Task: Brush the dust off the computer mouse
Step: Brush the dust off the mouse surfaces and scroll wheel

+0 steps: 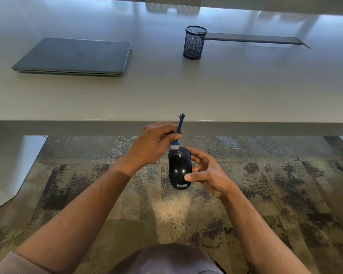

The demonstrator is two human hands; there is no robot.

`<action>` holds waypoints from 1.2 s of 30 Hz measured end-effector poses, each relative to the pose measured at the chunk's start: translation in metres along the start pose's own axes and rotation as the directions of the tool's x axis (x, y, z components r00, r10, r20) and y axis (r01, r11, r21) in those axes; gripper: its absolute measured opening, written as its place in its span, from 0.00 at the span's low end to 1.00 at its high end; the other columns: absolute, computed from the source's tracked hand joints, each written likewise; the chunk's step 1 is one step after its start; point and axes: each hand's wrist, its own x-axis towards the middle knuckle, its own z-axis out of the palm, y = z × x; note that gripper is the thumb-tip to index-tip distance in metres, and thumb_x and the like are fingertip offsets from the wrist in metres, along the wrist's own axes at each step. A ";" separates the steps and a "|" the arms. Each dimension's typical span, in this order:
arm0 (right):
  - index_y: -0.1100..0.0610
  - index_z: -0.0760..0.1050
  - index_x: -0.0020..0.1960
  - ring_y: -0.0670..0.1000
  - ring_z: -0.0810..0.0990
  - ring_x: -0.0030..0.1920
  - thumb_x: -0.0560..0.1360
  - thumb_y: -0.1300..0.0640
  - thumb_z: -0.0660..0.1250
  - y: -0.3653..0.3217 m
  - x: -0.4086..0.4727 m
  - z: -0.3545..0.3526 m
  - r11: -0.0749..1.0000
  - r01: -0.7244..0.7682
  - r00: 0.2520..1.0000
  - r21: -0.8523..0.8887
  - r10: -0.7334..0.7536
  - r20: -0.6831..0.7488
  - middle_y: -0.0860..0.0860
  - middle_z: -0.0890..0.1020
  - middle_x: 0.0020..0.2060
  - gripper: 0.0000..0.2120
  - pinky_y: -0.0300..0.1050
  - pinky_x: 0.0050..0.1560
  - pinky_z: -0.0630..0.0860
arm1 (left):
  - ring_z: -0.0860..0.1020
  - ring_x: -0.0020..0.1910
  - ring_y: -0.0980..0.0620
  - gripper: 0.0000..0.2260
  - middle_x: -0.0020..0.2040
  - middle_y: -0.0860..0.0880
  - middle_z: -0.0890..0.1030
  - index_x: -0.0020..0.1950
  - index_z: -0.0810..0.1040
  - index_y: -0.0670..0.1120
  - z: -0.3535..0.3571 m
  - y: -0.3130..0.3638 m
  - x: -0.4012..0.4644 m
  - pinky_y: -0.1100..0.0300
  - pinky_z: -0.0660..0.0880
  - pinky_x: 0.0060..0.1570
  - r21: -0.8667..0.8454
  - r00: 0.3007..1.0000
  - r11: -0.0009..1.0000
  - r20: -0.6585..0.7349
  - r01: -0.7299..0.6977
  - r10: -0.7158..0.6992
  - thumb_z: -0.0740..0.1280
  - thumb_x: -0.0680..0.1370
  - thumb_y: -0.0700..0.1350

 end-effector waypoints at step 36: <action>0.60 0.72 0.71 0.67 0.81 0.59 0.63 0.74 0.74 0.003 0.005 -0.008 0.999 -0.031 0.999 -0.009 0.031 -0.028 0.57 0.81 0.63 0.37 0.74 0.62 0.72 | 0.78 0.47 0.60 0.08 0.49 0.55 0.80 0.57 0.80 0.48 0.013 0.001 0.002 0.69 0.74 0.49 -0.017 1.000 0.999 0.007 -0.028 0.028 0.65 0.79 0.45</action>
